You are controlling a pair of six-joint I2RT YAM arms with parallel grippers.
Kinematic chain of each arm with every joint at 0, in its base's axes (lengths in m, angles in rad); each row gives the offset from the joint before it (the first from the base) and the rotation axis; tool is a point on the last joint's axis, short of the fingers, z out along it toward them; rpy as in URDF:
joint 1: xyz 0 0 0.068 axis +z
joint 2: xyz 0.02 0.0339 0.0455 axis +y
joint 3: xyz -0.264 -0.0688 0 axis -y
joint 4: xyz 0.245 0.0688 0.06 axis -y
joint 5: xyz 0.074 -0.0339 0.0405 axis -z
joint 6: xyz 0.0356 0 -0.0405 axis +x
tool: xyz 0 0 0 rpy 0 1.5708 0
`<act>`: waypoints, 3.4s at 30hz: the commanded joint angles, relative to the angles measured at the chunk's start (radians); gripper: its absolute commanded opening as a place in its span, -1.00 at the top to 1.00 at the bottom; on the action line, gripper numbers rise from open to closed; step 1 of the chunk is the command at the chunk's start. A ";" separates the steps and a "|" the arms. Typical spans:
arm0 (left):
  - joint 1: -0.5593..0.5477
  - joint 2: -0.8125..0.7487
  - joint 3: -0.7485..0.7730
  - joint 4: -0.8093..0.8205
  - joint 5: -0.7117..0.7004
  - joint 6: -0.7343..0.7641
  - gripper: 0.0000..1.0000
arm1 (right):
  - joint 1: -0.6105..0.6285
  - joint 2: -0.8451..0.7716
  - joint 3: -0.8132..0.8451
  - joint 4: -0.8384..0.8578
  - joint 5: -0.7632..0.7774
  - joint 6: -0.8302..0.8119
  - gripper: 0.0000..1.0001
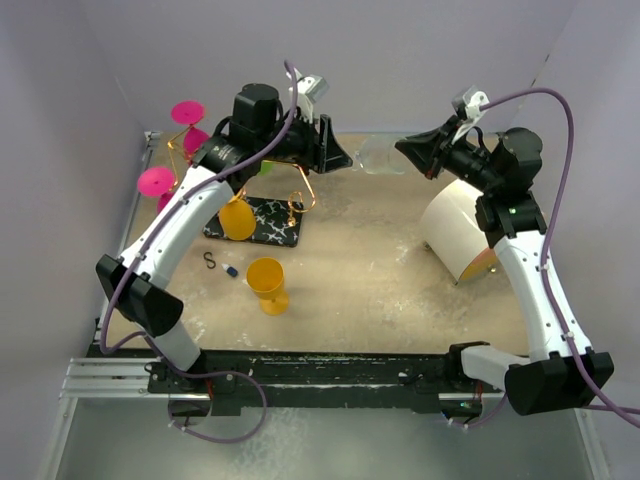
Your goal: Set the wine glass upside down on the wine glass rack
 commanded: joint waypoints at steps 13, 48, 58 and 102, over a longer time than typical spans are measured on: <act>-0.013 0.026 -0.007 0.107 0.002 -0.093 0.24 | 0.004 -0.025 0.002 0.114 -0.029 -0.002 1.00; -0.013 0.018 -0.056 0.155 0.034 -0.141 0.70 | 0.007 -0.017 -0.005 0.131 -0.052 0.014 1.00; -0.008 -0.019 -0.090 0.187 0.032 -0.131 1.00 | 0.007 -0.011 -0.019 0.131 -0.061 -0.016 0.97; 0.224 -0.248 -0.028 0.231 -0.618 0.750 1.00 | -0.002 -0.025 0.021 0.012 -0.049 -0.122 -0.25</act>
